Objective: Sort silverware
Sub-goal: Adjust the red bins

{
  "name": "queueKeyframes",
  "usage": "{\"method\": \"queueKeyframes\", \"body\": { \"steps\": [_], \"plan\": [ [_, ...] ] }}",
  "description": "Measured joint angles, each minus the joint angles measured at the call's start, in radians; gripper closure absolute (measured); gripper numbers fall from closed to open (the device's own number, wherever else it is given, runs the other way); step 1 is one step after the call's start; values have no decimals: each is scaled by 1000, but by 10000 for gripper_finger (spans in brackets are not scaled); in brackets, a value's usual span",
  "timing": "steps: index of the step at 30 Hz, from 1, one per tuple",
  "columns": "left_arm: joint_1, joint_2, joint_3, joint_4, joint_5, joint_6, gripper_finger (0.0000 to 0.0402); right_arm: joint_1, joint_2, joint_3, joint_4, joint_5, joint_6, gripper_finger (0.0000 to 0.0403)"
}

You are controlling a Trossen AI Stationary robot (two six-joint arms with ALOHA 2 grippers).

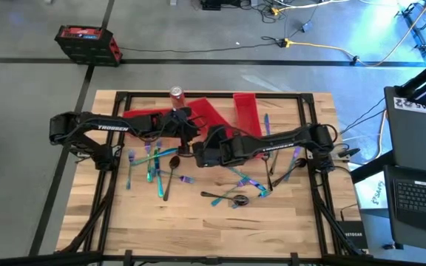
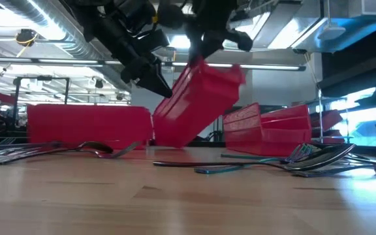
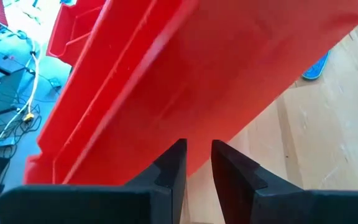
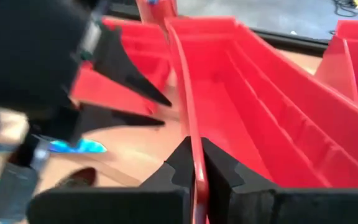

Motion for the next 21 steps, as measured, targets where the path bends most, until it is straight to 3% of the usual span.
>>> {"method": "queueKeyframes", "body": {
  "steps": [7,21],
  "plan": [
    [0,0,0,-1,0,-17,340,-15,36,7,-103,-17,48,403],
    [0,0,0,-7,0,-30,340,-49,95,6,-99,-90,146,403]
  ]
}}
